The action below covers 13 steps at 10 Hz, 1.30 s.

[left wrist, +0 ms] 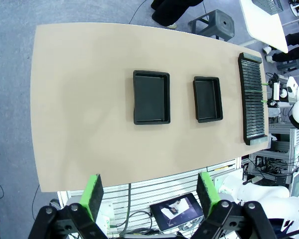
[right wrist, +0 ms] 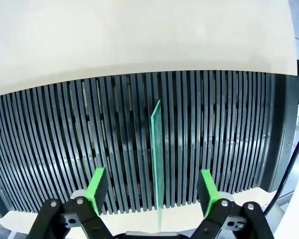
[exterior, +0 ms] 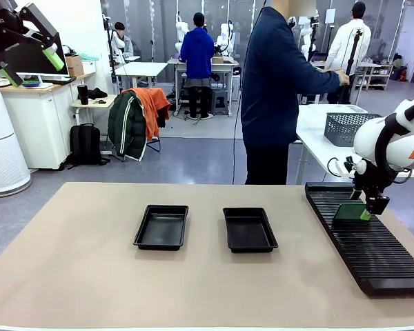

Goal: Inspect and transfer BCBs to ESD trays.
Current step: Pick up the Blank PCB from the PCB Rack and place it in the left ESD tray.

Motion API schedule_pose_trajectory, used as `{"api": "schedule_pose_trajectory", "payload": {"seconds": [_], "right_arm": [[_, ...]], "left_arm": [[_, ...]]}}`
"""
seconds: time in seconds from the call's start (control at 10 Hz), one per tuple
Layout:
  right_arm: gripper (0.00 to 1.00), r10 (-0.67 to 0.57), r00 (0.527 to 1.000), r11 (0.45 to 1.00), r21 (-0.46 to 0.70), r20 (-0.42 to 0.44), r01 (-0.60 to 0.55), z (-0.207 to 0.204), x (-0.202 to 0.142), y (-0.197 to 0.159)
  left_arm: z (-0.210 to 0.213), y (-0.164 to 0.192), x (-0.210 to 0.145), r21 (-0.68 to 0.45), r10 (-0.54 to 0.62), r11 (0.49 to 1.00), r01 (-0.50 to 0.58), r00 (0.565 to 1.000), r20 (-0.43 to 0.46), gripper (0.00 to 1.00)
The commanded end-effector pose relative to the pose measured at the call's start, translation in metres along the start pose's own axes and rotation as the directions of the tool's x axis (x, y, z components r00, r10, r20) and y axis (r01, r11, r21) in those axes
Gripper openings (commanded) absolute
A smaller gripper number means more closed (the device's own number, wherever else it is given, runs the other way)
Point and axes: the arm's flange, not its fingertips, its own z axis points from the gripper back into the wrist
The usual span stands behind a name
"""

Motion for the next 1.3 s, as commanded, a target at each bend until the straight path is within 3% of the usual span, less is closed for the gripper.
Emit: {"api": "schedule_pose_trajectory", "payload": {"seconds": [0.0, 0.3, 1.0, 1.2], "right_arm": [[0.83, 0.033, 0.999, 0.999, -0.014, 0.007, -0.033, -0.0014, -0.0028, 0.0011], [0.65, 0.046, 0.999, 0.999, -0.021, -0.001, -0.046, -0.0031, -0.0002, -0.0006], [0.09, 0.085, 0.992, 0.996, -0.021, -0.091, -0.087, -0.0074, 0.0056, -0.0034], [0.00, 0.088, 0.992, 0.996, -0.011, -0.091, -0.090, -0.0081, 0.0067, -0.0066]], "left_arm": [[0.0001, 0.0008, -0.0010, 0.012, -0.004, 1.000, 0.004, 1.000, -0.001, 1.00], [0.0001, 0.0008, -0.0010, 0.012, -0.004, 1.000, 0.004, 1.000, -0.001, 1.00], [0.0001, 0.0008, -0.0010, 0.012, -0.004, 1.000, 0.004, 1.000, -0.001, 1.00], [0.0001, 0.0008, -0.0010, 0.012, -0.004, 1.000, 0.004, 1.000, -0.001, 1.00]]}}
